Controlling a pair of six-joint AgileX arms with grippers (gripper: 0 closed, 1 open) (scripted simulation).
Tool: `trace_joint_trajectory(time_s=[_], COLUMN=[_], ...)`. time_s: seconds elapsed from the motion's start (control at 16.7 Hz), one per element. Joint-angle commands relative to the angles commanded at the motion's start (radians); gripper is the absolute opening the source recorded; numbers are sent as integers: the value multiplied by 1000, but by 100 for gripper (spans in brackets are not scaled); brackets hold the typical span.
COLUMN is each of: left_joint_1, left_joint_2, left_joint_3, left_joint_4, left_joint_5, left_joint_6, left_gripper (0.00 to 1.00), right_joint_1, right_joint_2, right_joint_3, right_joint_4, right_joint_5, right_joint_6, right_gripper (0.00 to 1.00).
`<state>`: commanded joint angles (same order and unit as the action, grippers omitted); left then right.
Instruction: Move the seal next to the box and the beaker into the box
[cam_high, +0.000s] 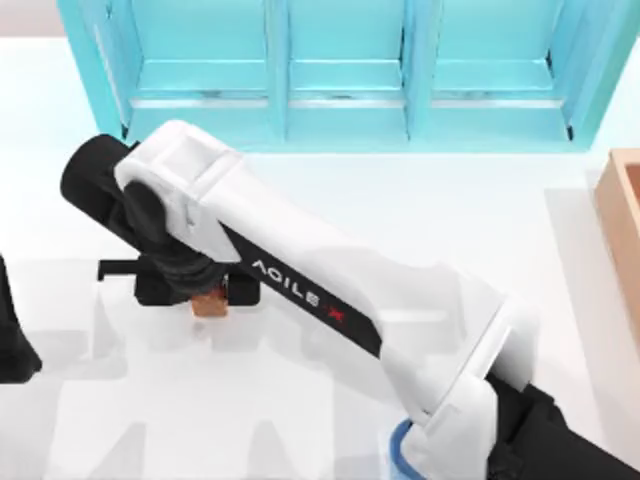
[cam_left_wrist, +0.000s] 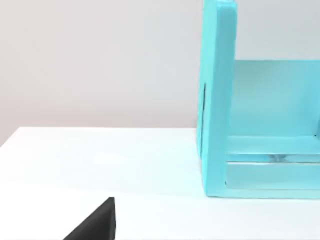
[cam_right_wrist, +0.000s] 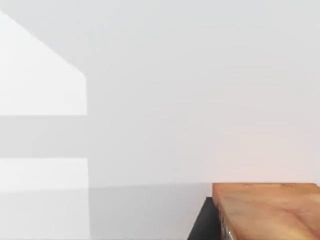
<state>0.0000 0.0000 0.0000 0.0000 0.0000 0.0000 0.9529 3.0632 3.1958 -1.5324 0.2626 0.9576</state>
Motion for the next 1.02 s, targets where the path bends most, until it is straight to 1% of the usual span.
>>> trace_joint_trajectory(time_s=[0.6,0.78,1.02], left_joint_1=[0,0,0], left_joint_2=[0,0,0], left_joint_3=[0,0,0], left_joint_4=[0,0,0], left_joint_5=[0,0,0], left_joint_6=[0,0,0], left_gripper=[100,100,100], right_joint_1=[4,0,-23], right_joint_2=[-6,-61,-200], right_joint_3=[-11,-92,-279], right_joint_4=[2,27,93], right_joint_5=[-1,-3,-7], right_joint_6=[-1,-12,-30], right_gripper=[0,0,0])
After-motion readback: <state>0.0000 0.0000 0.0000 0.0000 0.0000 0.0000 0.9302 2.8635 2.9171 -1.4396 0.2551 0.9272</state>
